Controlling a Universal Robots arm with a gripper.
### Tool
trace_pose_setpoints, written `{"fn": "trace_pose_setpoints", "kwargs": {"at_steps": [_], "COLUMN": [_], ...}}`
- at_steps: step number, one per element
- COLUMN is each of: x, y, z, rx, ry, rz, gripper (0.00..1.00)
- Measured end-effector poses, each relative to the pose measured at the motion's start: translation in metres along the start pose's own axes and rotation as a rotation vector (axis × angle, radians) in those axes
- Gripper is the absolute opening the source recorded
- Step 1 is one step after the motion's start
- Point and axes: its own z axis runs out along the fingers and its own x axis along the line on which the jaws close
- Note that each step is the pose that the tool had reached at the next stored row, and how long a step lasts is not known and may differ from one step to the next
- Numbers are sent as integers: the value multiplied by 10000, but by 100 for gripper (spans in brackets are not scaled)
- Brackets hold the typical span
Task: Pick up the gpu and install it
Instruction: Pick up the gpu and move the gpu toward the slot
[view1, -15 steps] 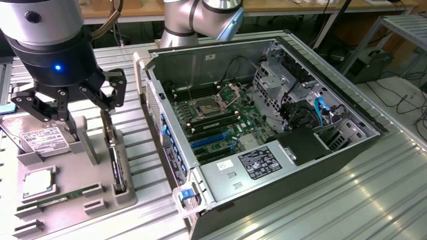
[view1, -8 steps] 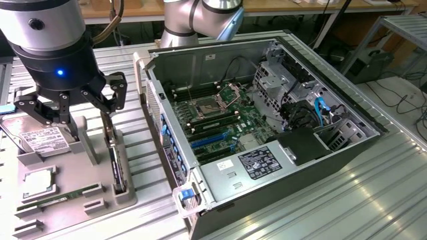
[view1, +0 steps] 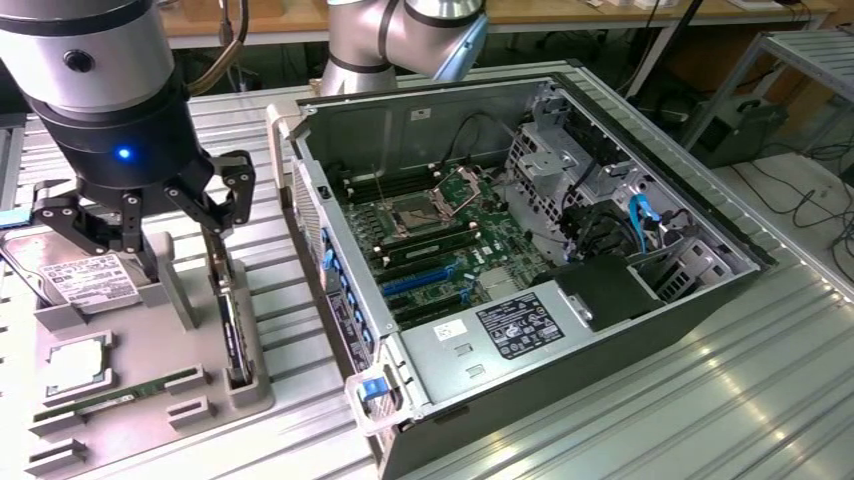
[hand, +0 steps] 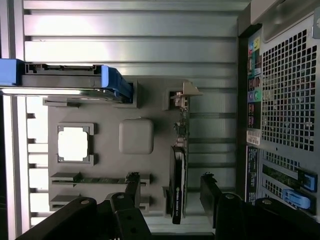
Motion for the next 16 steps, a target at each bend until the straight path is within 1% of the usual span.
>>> {"fn": "trace_pose_setpoints", "kwargs": {"at_steps": [9,16], "x": [-1,1], "y": [-13,-90], "z": [84,138], "rx": [0,-1], "ry": [2,1], "rz": [-9,-8], "gripper": [60,60]}}
